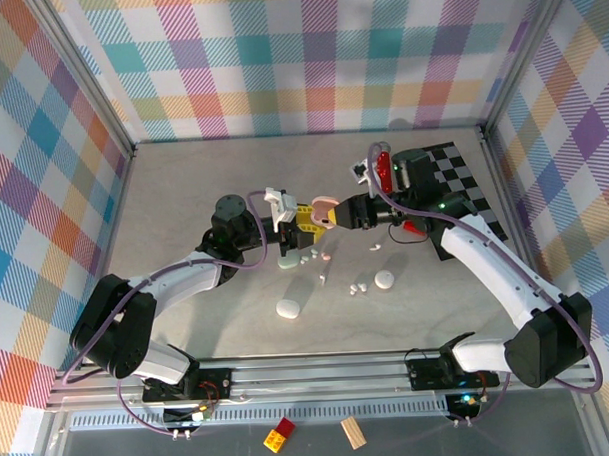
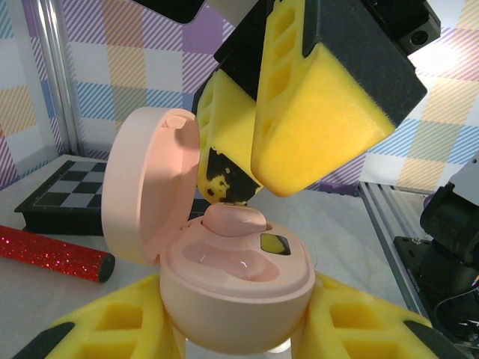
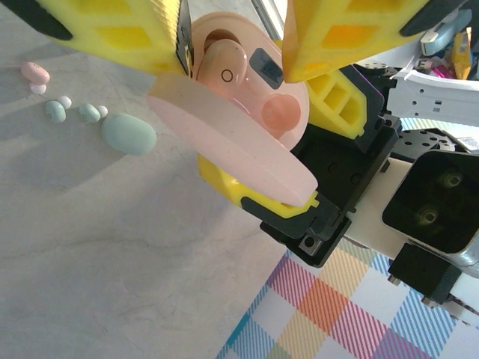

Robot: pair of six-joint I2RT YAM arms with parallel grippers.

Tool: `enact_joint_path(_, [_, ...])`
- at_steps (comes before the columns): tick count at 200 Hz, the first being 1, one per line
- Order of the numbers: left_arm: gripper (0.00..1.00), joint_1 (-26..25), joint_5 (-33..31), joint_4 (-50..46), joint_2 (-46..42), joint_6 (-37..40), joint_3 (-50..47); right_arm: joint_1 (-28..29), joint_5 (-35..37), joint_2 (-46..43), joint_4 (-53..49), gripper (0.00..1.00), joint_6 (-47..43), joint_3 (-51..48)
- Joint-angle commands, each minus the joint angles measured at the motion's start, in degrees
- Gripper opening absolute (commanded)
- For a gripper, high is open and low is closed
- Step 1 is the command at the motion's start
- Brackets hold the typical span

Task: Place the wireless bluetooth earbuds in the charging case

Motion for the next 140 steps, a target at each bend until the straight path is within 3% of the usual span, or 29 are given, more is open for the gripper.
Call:
enact_joint_path(1, [0.32, -0.8, 1.7, 4.2, 0.1, 0.0, 1.5, -0.4, 1.0, -1.6, -1.0, 0.38, -1.5, 1.6])
enact_joint_path(65, [0.32, -0.1, 1.1, 7.1, 1.4, -1.0, 0.7, -0.4, 0.3, -11.0, 2.6, 0.48, -4.7, -4.4])
enact_joint_path(103, [0.32, 2.6, 1.2, 14.3, 2.1, -6.0, -0.2, -0.7, 7.0, -20.2, 5.6, 0.49, -2.0, -13.3])
enact_joint_path(140, [0.32, 5.0, 1.3, 13.8, 0.4, -6.0, -1.3, -1.1, 11.1, -23.7, 5.8, 0.49, 3.7, -21.5])
